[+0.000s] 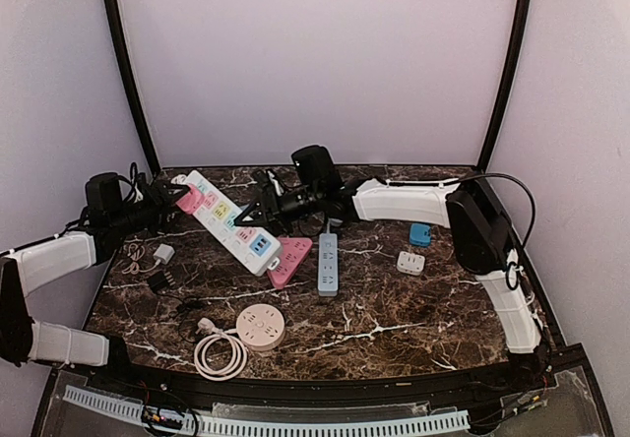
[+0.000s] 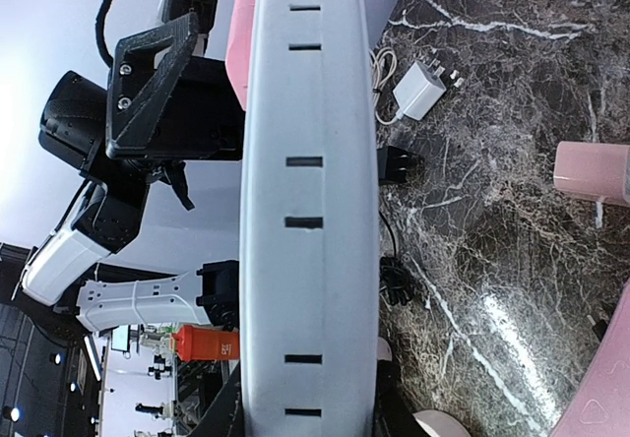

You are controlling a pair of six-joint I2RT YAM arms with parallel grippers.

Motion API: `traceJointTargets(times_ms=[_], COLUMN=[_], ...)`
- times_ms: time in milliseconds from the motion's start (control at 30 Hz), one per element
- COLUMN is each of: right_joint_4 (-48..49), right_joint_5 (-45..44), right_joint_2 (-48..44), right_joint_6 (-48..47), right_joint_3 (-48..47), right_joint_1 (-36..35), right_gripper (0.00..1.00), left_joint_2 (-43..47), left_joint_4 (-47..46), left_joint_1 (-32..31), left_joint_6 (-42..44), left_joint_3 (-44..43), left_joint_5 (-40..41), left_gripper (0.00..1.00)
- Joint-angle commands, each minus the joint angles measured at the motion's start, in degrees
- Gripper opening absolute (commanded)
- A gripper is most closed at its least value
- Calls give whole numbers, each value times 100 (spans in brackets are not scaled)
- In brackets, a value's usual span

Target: Pull the plug off the socket

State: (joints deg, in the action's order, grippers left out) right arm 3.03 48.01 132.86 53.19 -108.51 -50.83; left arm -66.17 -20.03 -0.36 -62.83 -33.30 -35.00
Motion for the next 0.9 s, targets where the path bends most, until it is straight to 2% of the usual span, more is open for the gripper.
traceJointTargets(times_ms=[0,233,467,867], right_joint_4=[318,56,-515,-1542], right_joint_5=[-120,-442,-988,-2491], right_joint_2=[-581,-678,-811,-917], right_joint_6=[-561,-838,-1393,-2518], right_joint_3=[-72,-23,-81,-553], right_joint_1=[-15,-57,-182,-625], right_gripper=[0,0,0,0], left_joint_2=[273,307,105,-358], left_joint_4=[-44,131,187,466], left_joint_1=[18,18,18,18], left_joint_6=[-40,-24,-6,36], left_joint_3=[36,2,-35,-150], left_joint_5=[-146,-137,-177,-233], left_gripper=[57,39,35,26])
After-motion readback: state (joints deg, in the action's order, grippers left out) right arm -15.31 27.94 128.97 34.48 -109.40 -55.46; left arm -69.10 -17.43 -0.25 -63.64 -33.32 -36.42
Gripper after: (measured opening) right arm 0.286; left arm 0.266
